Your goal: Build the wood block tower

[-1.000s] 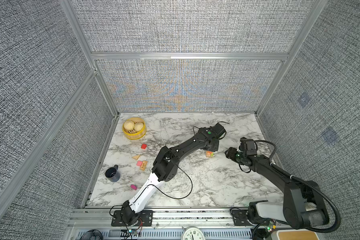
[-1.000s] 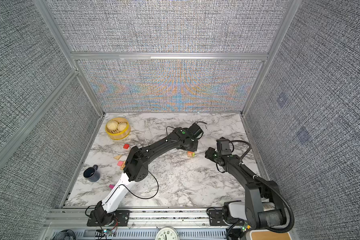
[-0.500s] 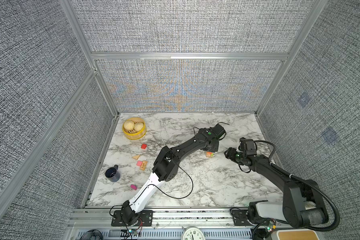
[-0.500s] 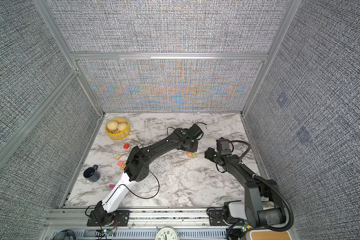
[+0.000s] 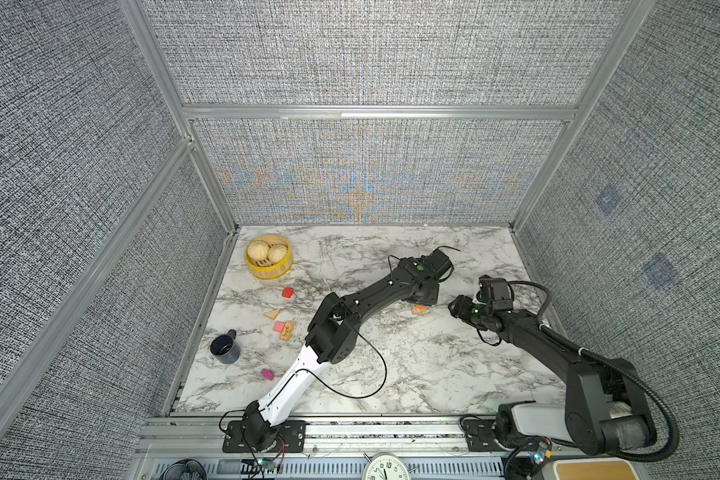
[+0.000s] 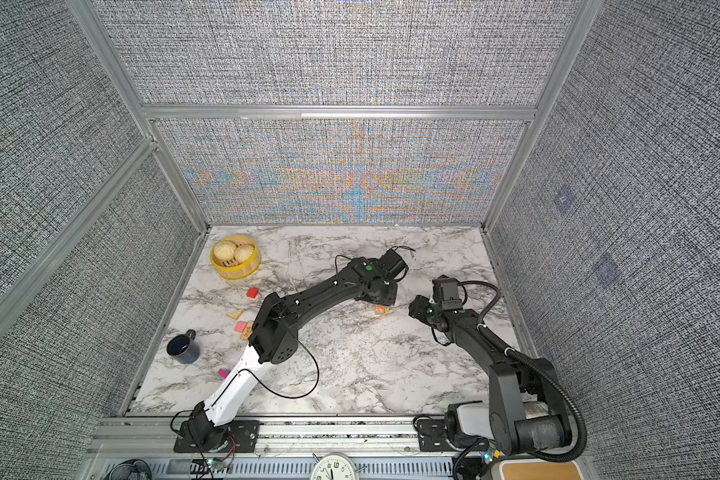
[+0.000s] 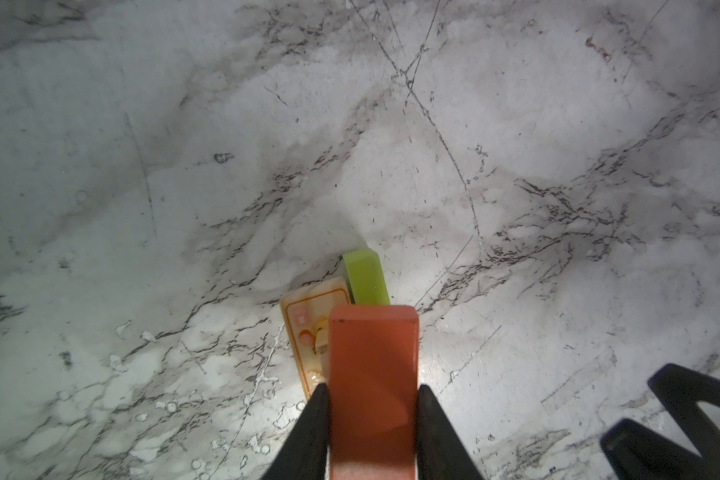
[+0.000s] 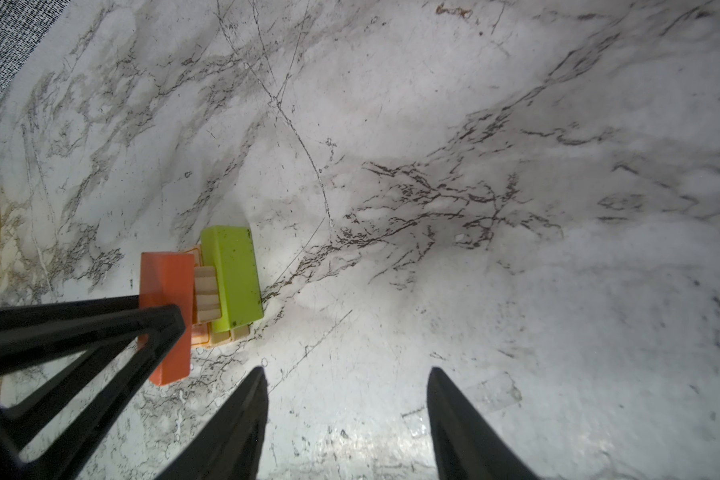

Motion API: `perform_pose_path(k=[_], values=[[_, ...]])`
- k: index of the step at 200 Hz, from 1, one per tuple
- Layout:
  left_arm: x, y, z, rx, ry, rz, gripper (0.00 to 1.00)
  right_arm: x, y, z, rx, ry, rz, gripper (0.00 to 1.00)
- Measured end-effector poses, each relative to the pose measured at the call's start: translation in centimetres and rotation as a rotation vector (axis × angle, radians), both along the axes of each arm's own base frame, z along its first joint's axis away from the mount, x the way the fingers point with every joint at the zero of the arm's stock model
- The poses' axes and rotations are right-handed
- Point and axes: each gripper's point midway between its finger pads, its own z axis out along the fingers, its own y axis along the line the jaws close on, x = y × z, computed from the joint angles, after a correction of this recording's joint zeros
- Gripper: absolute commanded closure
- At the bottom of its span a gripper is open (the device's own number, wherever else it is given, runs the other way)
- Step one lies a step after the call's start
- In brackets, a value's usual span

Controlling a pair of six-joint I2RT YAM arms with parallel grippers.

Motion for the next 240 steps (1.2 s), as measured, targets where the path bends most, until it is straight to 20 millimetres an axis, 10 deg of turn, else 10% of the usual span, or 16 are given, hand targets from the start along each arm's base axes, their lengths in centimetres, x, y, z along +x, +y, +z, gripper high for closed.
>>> perform_pose_path(k=[127, 159, 240], values=[[0.1, 0.4, 1.3, -0.002, -0.026, -0.013, 0.42, 0.0, 0.0, 0.1, -0.002, -0.004, 0.008, 0.37], [0.7, 1.5, 3.1, 0.004, -0.058, 0.015, 0.19, 0.2, 0.1, 1.3, -0.01, -0.038, 0.022, 0.37], [1.7, 17.8, 8.5, 0.031, -0.131, 0.252, 0.15, 2.8, 6.8, 6.5, -0.061, -0.114, 0.261, 0.37]])
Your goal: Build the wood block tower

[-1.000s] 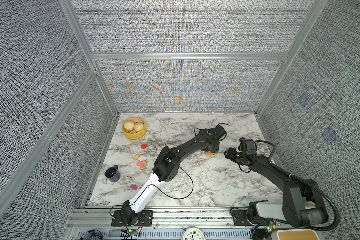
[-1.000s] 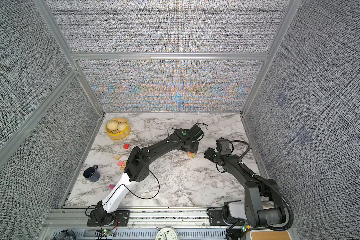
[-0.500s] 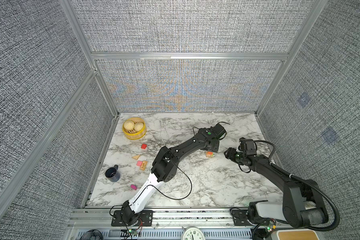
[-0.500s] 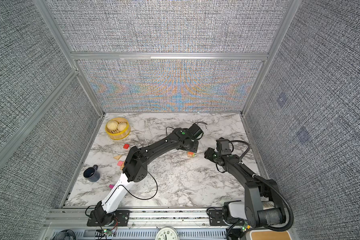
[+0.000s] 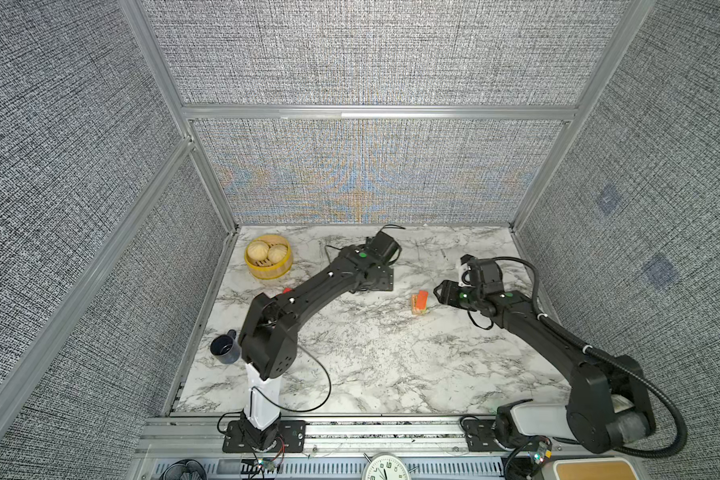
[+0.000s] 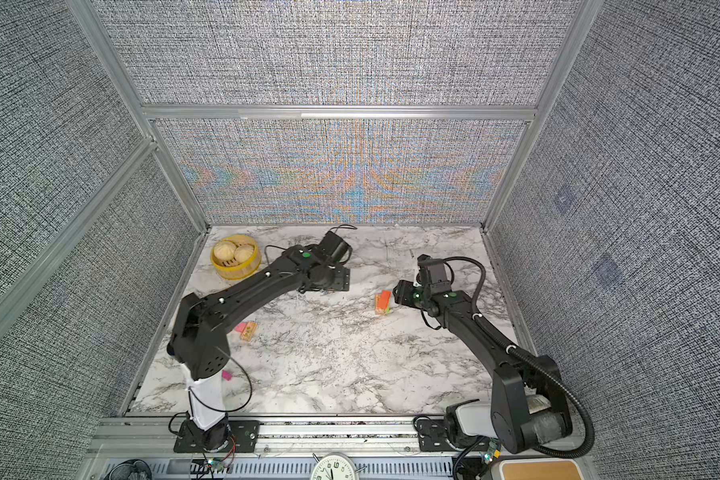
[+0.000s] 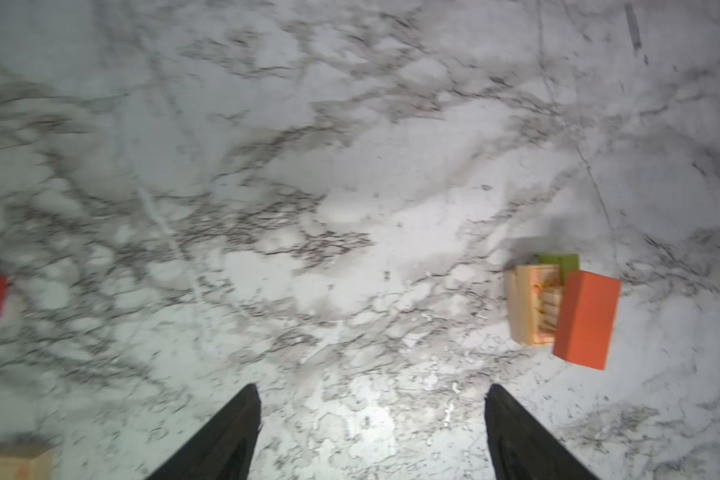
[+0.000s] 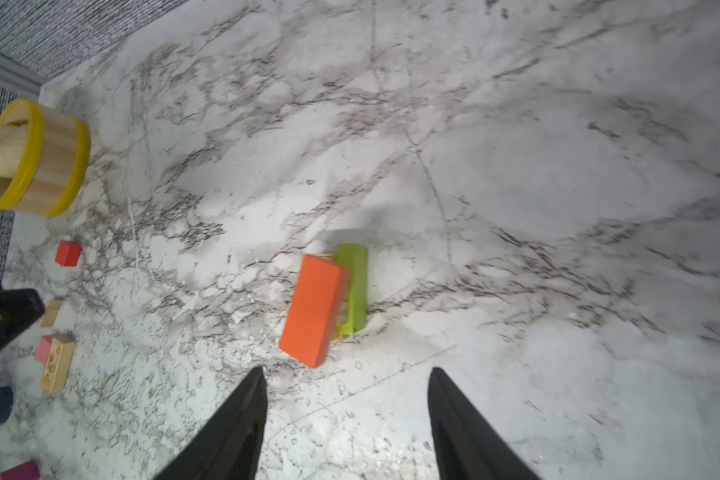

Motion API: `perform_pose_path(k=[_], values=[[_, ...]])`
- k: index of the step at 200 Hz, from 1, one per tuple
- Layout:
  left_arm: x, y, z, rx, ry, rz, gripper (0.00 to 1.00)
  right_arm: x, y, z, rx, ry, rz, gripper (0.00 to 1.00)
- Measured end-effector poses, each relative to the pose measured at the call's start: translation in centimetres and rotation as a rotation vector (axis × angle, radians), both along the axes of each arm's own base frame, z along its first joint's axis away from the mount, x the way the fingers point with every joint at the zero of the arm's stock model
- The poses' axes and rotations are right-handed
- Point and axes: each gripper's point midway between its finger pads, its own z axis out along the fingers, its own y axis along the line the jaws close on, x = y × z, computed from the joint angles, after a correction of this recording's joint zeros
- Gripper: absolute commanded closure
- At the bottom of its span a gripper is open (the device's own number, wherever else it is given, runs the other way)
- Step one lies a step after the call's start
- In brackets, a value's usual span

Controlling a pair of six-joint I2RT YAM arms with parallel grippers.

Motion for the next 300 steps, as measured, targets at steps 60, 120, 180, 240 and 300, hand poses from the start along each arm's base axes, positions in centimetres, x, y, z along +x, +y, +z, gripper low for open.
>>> perform_pose_path(k=[60, 120, 180, 240, 300], values=[[-3.1, 10.5, 0.4, -0.014, -0.025, 0.195, 0.17, 4.0, 12.0, 1.8, -0.064, -0.065, 0.285, 0.36], [-8.6, 18.9, 1.4, -0.049, -0.118, 0.364, 0.19, 8.1, 23.4, 0.0, -0.002, -0.094, 0.555, 0.36], [-13.3, 24.4, 1.9, -0.038, -0.191, 0.499, 0.19, 9.0, 34.1, -1.3, 0.142, -0.142, 0.781, 0.36], [-16.1, 26.1, 2.0, -0.061, -0.206, 0.549, 0.22, 8.1, 40.3, -4.7, 0.295, -0.108, 0.828, 0.36], [-16.3, 25.9, 1.8, -0.076, -0.19, 0.547, 0.22, 8.7, 43.8, -6.9, 0.429, -0.074, 0.726, 0.36]])
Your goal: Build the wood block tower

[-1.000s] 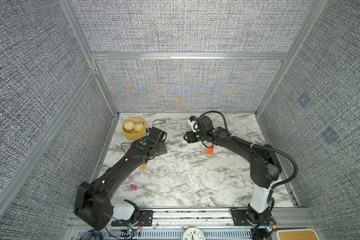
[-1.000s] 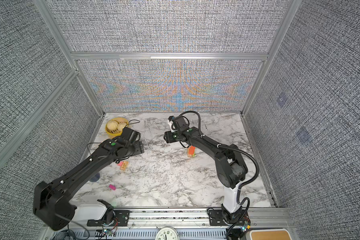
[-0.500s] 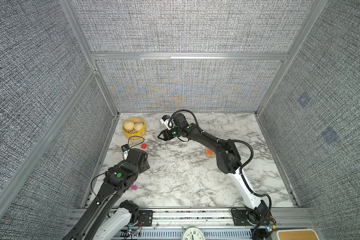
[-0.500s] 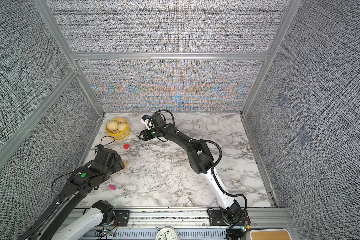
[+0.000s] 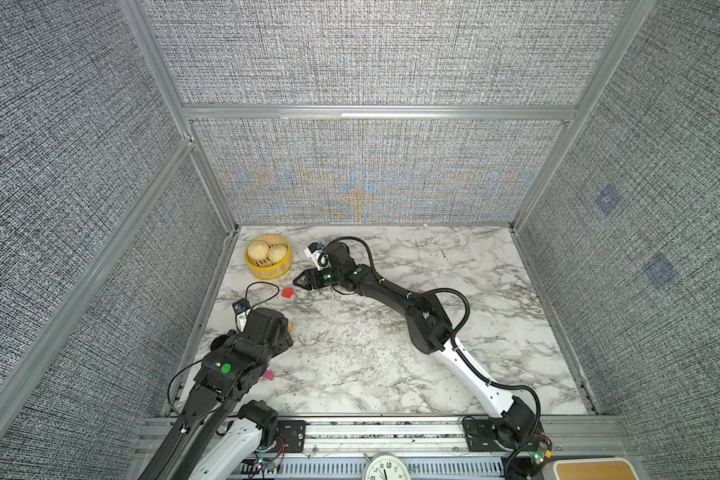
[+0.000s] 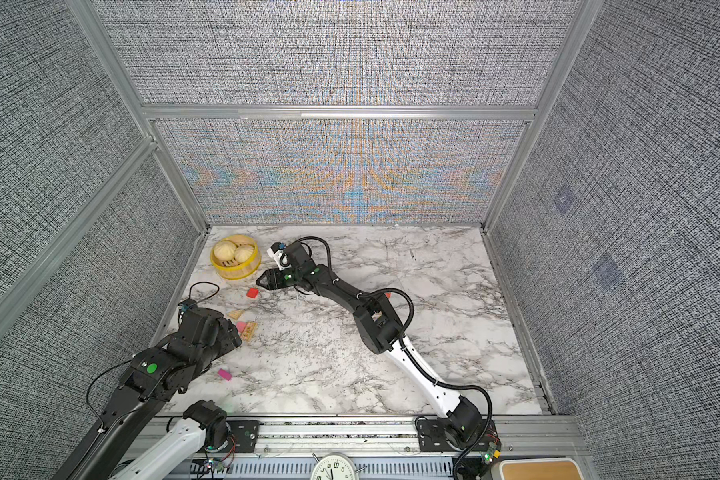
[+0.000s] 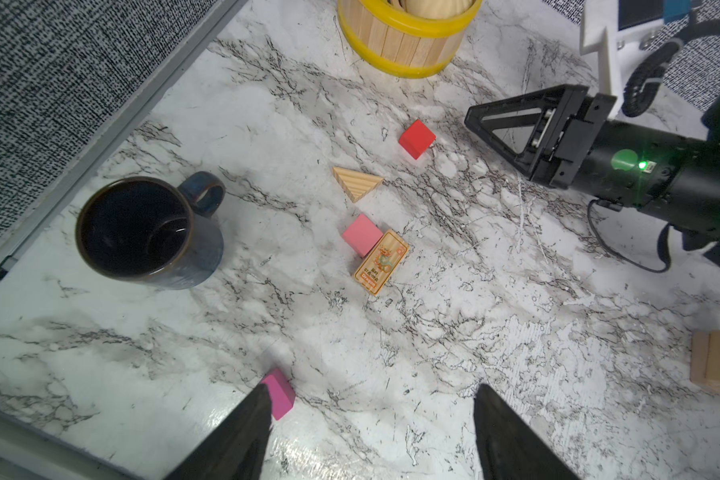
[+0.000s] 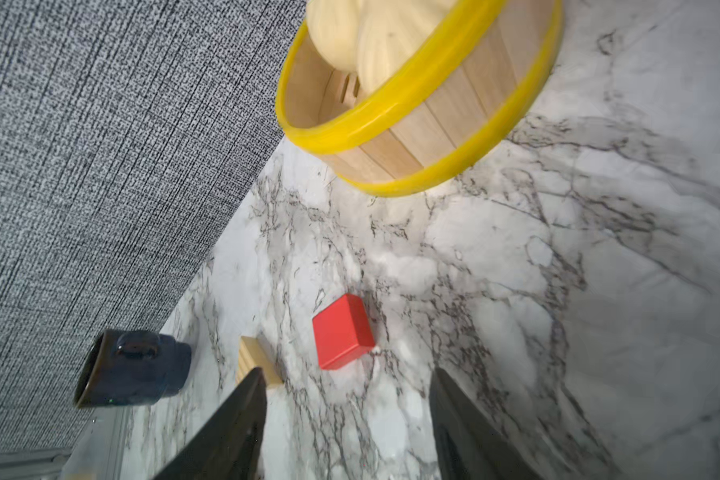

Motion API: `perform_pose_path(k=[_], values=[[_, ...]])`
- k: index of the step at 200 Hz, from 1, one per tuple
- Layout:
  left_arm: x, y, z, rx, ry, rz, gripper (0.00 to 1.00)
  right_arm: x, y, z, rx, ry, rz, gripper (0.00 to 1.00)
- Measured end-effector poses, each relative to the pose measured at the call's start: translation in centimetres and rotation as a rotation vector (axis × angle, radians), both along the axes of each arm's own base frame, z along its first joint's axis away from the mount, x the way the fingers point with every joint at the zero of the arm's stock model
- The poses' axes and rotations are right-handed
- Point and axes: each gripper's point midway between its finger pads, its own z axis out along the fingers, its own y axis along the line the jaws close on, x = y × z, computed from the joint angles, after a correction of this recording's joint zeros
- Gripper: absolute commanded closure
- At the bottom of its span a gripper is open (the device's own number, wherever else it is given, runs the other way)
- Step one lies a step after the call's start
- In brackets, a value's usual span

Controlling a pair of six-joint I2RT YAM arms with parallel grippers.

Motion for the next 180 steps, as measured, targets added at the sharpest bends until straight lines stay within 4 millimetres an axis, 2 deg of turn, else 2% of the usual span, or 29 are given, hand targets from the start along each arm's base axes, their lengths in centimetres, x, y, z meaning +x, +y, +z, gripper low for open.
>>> perform_pose_path(k=[19, 45, 70, 126, 160, 180], values=[[0.0, -0.1, 0.1, -0.006, -0.002, -0.004, 0.22, 0.1, 0.5, -0.4, 0.002, 0.018, -0.042, 0.36], [-0.1, -0.2, 0.2, -0.014, -0.004, -0.009, 0.23, -0.7, 2.3, 0.0, 0.036, 0.002, -0.056, 0.36], [0.1, -0.4, 1.1, -0.022, -0.018, -0.023, 0.23, -1.8, 3.6, -0.7, 0.039, 0.005, -0.058, 0.36], [0.2, -0.7, 2.1, -0.024, -0.029, -0.041, 0.23, -0.8, 3.4, -1.9, 0.032, 0.013, -0.138, 0.36], [-0.2, -0.5, 2.1, -0.022, -0.025, -0.042, 0.23, -0.4, 3.9, -1.8, 0.061, -0.01, -0.154, 0.37], [-0.3, -0.4, 2.9, -0.027, -0.043, -0.042, 0.23, -0.6, 4.5, -1.5, 0.079, -0.027, -0.152, 0.37]])
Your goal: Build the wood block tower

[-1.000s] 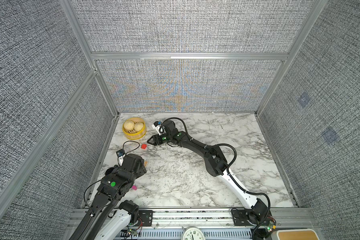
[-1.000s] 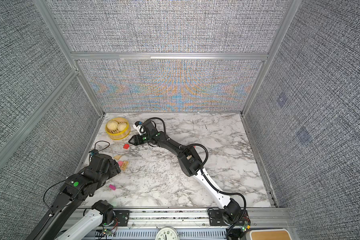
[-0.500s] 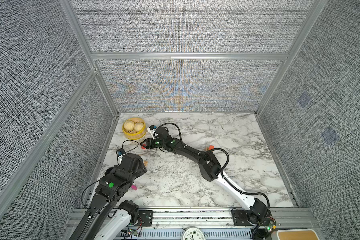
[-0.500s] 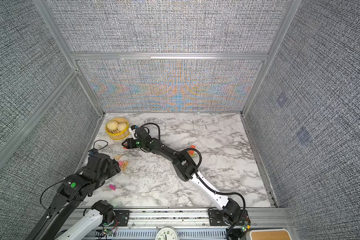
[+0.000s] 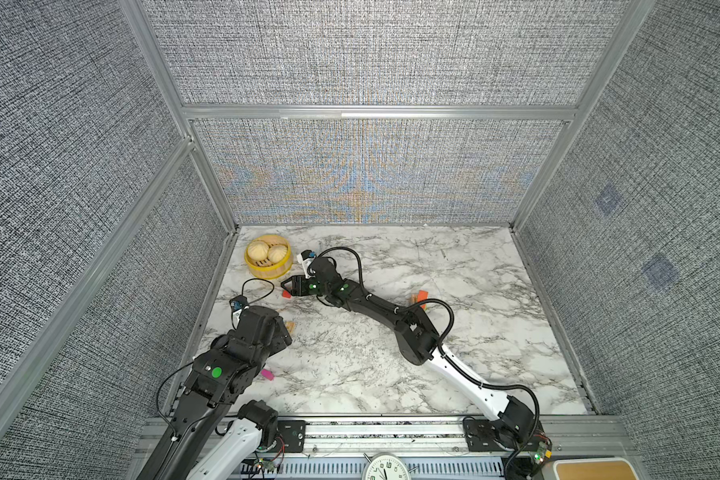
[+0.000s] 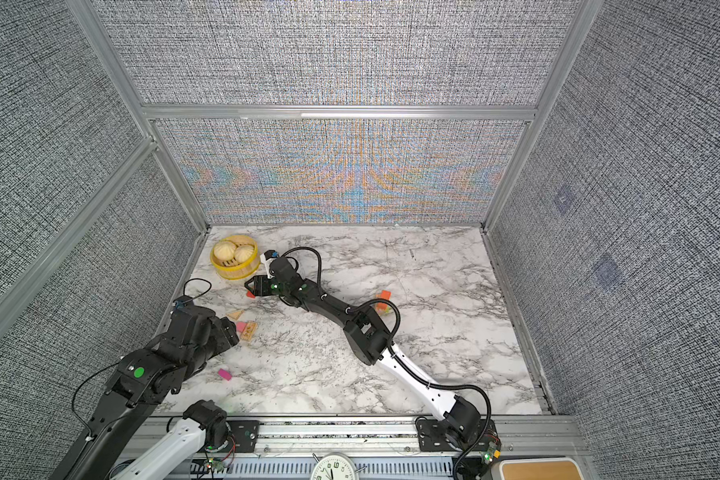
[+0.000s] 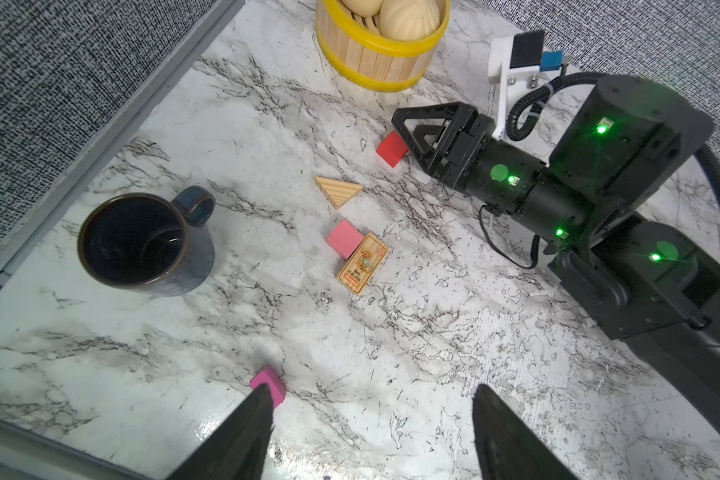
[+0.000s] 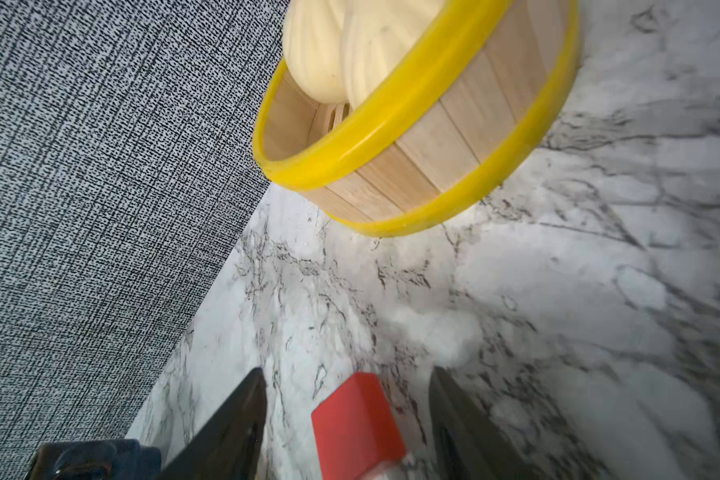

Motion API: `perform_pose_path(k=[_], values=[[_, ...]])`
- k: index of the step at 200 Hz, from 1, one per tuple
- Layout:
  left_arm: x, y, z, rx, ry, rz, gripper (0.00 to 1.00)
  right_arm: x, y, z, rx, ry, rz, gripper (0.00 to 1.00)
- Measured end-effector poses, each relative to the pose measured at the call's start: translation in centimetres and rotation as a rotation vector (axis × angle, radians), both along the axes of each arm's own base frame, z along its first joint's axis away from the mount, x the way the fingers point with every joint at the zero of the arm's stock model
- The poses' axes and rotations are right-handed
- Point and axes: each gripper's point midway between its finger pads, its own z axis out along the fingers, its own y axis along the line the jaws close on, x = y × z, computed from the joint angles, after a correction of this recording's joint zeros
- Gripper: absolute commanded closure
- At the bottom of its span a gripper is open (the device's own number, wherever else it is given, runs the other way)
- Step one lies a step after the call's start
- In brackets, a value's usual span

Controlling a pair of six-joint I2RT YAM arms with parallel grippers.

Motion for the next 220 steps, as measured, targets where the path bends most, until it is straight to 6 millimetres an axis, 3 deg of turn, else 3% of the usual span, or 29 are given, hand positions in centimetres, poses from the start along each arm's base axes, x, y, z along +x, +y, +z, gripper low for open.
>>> perform_pose_path(k=[72, 158, 220], values=[[-0.7, 0.5, 2.7, 0.01, -0.04, -0.018, 0.23, -1.9, 1.1, -0.5, -0.055, -0.065, 0.045, 0.41], [-1.7, 0.9, 2.9, 0.016, -0.035, -0.028, 0.24, -4.4, 1.9, -1.4, -0.207, -0.22, 0.098, 0.41], [-2.4, 1.3, 2.8, 0.016, -0.038, -0.027, 0.24, -4.5, 1.9, -1.9, -0.292, -0.321, 0.063, 0.51]])
